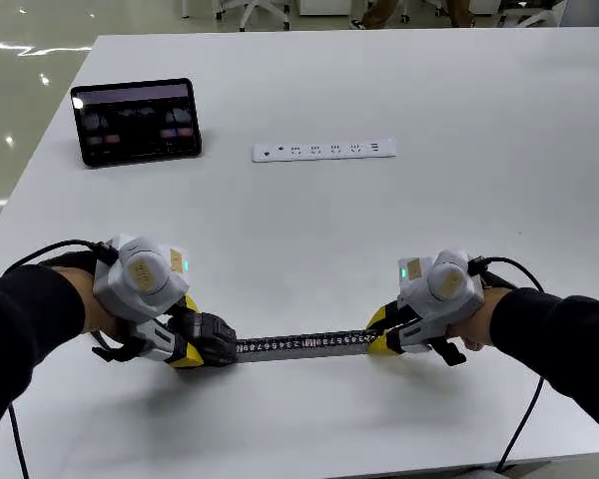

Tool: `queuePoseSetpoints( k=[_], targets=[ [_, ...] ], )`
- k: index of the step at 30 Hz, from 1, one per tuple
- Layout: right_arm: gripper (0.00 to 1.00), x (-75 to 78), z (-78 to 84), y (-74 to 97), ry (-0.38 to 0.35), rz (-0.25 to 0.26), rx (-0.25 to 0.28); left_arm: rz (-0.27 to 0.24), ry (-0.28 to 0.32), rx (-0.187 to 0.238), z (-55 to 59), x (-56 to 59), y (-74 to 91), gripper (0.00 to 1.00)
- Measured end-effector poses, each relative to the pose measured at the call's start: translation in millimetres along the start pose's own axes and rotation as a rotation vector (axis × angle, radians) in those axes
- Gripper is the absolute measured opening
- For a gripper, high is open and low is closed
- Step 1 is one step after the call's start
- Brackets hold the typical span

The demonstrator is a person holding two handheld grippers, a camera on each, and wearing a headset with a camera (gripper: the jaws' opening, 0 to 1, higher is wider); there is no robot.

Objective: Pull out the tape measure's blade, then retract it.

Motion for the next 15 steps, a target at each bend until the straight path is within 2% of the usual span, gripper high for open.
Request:
queuePoseSetpoints(
  k=[15],
  targets=[
    [0.10,1.8,10.7,6.7,-0.008,0.006,-0.009,-0.002,0.004,0.002,0.1,-0.6,-0.9,0.32]
  ],
)
Point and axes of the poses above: the centre of the closed fingertips' face, and the gripper's own axes: y roughly backward along the fingers, x roughly to its right, z roughly out of its underside, the point moved 9 cm from there along y, roughly backward along the fingers, and after that the axes turned 5 degrees about -x, right-handed, at the moved point
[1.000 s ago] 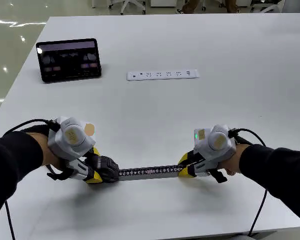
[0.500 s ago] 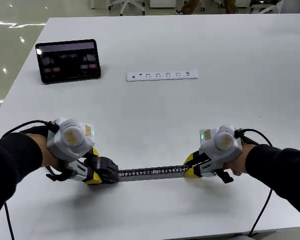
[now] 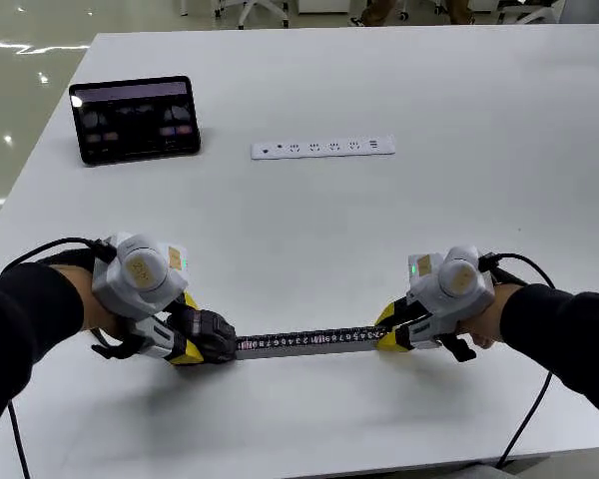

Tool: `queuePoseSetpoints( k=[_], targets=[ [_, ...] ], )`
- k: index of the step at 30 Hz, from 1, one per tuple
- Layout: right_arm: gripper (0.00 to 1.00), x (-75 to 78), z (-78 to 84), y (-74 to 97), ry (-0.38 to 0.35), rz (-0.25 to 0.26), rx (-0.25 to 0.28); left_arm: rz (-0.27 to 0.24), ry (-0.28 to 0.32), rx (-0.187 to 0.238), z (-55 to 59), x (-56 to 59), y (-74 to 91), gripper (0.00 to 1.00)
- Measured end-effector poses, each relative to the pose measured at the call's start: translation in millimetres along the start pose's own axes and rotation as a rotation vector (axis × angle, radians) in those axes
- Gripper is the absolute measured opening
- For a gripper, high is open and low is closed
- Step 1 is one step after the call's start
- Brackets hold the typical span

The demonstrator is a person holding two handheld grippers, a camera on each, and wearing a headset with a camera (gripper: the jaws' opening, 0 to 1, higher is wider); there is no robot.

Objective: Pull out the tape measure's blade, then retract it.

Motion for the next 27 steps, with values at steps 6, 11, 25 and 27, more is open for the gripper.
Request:
queuePoseSetpoints(
  k=[6,11,25,27],
  targets=[
    [0.10,0.0,2.6,1.7,-0.004,0.002,0.000,-0.002,0.003,0.003,0.3,0.1,-0.2,0.32],
    [0.10,1.6,4.7,3.5,0.002,0.001,-0.009,-0.004,0.005,0.004,0.6,0.5,-0.2,0.32],
    [0.11,3.7,12.1,8.6,-0.015,0.004,-0.017,-0.007,0.009,0.007,0.8,2.1,0.7,0.32],
    [0.11,3.9,13.2,9.4,-0.016,0.005,-0.018,-0.007,0.010,0.007,0.7,2.3,0.7,0.32]
  ],
)
Point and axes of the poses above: the centre of the closed fingertips' face, and the gripper's own axes: y roughly backward along the fingers, x roughly to its right, z roughly out of its underside, the point moved 9 cm from there along y, roughly backward along the fingers, and after that the axes turned 5 degrees about -x, right-handed, at the moved point
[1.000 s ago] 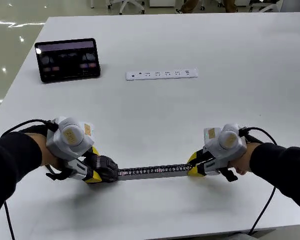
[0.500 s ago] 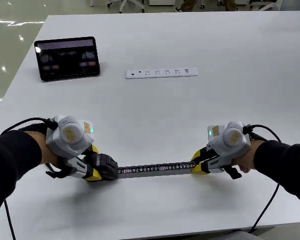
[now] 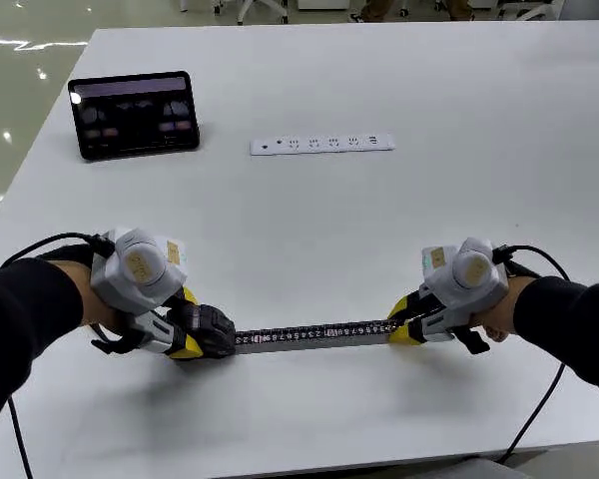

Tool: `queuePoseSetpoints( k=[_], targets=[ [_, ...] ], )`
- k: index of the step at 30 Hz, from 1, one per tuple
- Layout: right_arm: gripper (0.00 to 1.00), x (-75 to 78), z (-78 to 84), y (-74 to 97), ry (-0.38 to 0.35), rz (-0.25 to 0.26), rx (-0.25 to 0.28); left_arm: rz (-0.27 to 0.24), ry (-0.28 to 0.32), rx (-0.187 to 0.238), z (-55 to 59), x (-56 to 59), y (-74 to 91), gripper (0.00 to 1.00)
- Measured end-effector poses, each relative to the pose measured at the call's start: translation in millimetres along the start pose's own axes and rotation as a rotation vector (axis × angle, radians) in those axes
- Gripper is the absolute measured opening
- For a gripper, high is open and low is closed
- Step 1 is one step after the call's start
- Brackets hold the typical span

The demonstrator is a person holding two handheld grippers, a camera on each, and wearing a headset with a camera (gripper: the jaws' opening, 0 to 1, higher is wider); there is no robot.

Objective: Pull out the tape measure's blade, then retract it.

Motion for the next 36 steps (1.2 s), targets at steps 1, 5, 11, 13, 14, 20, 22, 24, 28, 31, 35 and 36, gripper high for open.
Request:
queuePoseSetpoints(
  k=[1,5,11,13,14,20,22,24,28,31,35,36],
  targets=[
    [0.11,-0.1,0.3,0.1,-0.001,0.000,0.000,0.000,0.001,0.000,0.0,0.1,0.0,0.32],
    [0.11,-0.1,1.4,0.9,-0.004,0.000,0.000,-0.001,0.002,0.001,-0.3,0.6,0.2,0.32],
    [0.11,0.8,4.4,2.8,-0.014,0.000,0.001,-0.002,0.003,0.001,-0.7,0.6,-0.1,0.32],
    [0.11,0.8,5.3,3.6,-0.014,0.002,-0.001,-0.001,0.004,0.001,-0.8,0.6,-0.2,0.32],
    [0.11,0.9,5.8,3.9,-0.015,0.002,-0.002,-0.001,0.004,0.001,-0.9,0.6,-0.1,0.32],
    [0.11,1.0,7.6,5.0,-0.020,0.006,-0.001,-0.004,0.007,0.004,-0.7,1.0,0.1,0.32],
    [0.11,0.8,7.4,5.0,-0.022,0.006,-0.001,-0.005,0.007,0.005,-0.8,1.2,0.3,0.32],
    [0.11,0.6,7.3,5.1,-0.022,0.006,-0.001,-0.006,0.007,0.005,-0.8,1.4,0.4,0.32],
    [0.11,1.2,7.6,5.1,-0.039,0.003,0.004,-0.007,0.015,0.019,-0.6,0.8,-0.2,0.32],
    [0.11,0.6,6.9,5.0,-0.034,0.005,0.000,-0.010,0.007,0.026,-0.5,0.8,-0.5,0.32],
    [0.12,0.7,5.1,4.1,-0.044,0.011,-0.001,-0.014,0.026,0.074,3.2,-0.2,-0.4,0.33],
    [0.12,1.1,4.5,4.1,-0.049,0.011,-0.004,-0.015,0.029,0.079,3.4,-0.4,-0.5,0.33]
  ],
)
Point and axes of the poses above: the centre of the closed fingertips' face, and the gripper's own axes: y roughly backward along the fingers, x roughly to its right, z roughly out of its underside, the point moved 9 cm from there along y, roughly backward along the fingers, and after that the axes turned 5 degrees about -x, right-handed, at the moved point
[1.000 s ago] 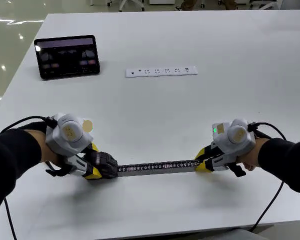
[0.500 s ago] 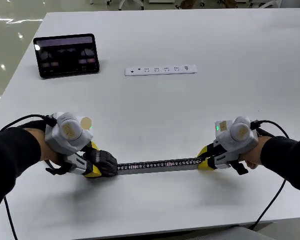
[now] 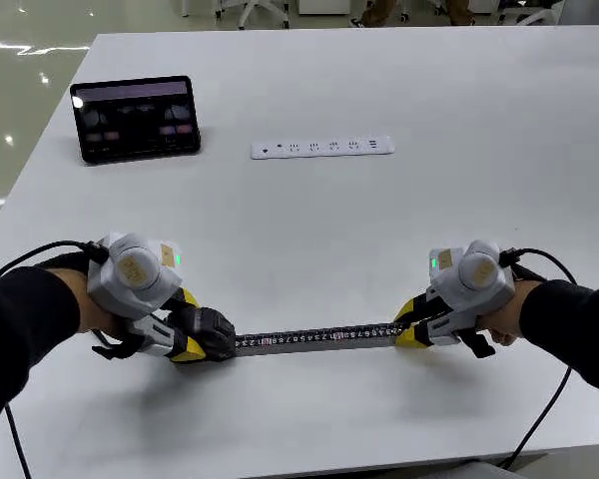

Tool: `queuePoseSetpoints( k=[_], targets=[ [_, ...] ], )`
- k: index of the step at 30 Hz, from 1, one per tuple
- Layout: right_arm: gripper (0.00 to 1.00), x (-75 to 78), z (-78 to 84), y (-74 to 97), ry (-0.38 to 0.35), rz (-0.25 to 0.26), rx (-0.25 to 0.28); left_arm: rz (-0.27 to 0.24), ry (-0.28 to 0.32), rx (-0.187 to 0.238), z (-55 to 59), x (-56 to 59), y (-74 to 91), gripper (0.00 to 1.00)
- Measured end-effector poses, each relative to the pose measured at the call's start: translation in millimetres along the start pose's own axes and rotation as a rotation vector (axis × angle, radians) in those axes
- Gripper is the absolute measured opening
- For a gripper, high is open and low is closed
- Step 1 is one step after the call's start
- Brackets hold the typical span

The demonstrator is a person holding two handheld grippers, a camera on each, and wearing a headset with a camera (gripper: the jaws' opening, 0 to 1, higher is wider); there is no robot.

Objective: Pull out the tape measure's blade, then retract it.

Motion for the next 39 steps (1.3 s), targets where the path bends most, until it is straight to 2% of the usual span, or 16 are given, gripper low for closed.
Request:
queuePoseSetpoints(
  k=[9,15,18,19,21,22,23,24,25,27,30,31,33,34,37,39],
  targets=[
    [0.12,0.2,-0.9,0.4,-0.002,0.000,-0.008,-0.004,-0.015,-0.015,-1.8,-0.1,-1.0,0.32],
    [0.12,0.6,-1.0,0.6,0.006,-0.002,-0.012,-0.013,-0.039,-0.049,-2.9,-0.9,-2.3,0.32],
    [0.12,0.2,-1.1,0.5,0.005,0.002,-0.010,-0.025,-0.034,-0.037,-1.7,-1.3,-2.6,0.33],
    [0.13,0.6,-2.8,0.2,-0.024,0.009,-0.015,-0.039,-0.036,-0.022,-0.3,-0.6,-1.8,0.33],
    [0.14,0.3,-4.8,0.0,-0.017,0.012,-0.032,-0.061,-0.040,-0.006,1.6,-1.3,-0.9,0.35],
    [0.14,-0.9,-6.0,-0.3,0.005,0.025,-0.046,-0.081,-0.015,-0.007,3.3,-3.5,1.3,0.37],
    [0.14,-1.7,-6.5,-0.4,0.003,0.031,-0.046,-0.098,0.023,0.006,4.4,-4.2,2.1,0.39],
    [0.18,0.7,-6.7,0.0,-0.016,0.075,-0.036,-0.114,0.058,0.024,5.4,-5.0,3.2,0.42],
    [0.22,1.5,-7.1,0.5,-0.026,0.094,-0.024,-0.151,0.110,0.049,6.8,-6.8,5.9,0.45],
    [0.31,2.1,-8.7,3.9,-0.054,0.122,0.009,-0.199,0.169,0.119,8.2,-8.2,11.2,0.55],
    [0.39,2.5,-10.0,12.1,-0.087,0.172,0.054,-0.255,0.305,0.159,17.2,-9.6,19.6,0.71],
    [0.40,1.8,-10.0,14.7,-0.091,0.179,0.066,-0.276,0.335,0.153,20.9,-9.5,22.3,0.77],
    [0.42,-0.4,-10.0,22.4,-0.093,0.213,0.104,-0.309,0.395,0.185,28.9,-10.3,28.7,0.88],
    [0.43,-0.8,-8.7,25.4,-0.096,0.226,0.112,-0.321,0.426,0.217,31.5,-10.2,31.7,0.90],
    [0.48,-4.7,-1.7,38.4,-0.134,0.277,0.153,-0.300,0.467,0.415,35.8,-1.0,42.3,0.95],
    [0.53,-8.2,3.2,45.2,-0.172,0.297,0.177,-0.340,0.481,0.391,45.7,2.6,46.0,1.00]
  ],
)
Point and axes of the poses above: the centre of the closed fingertips' face, and the gripper's own axes: y roughly backward along the fingers, x roughly to its right, z roughly out of its underside, the point moved 9 cm from there along y, roughly backward along the fingers, and after that the axes turned 5 degrees about -x, right-handed, at the moved point
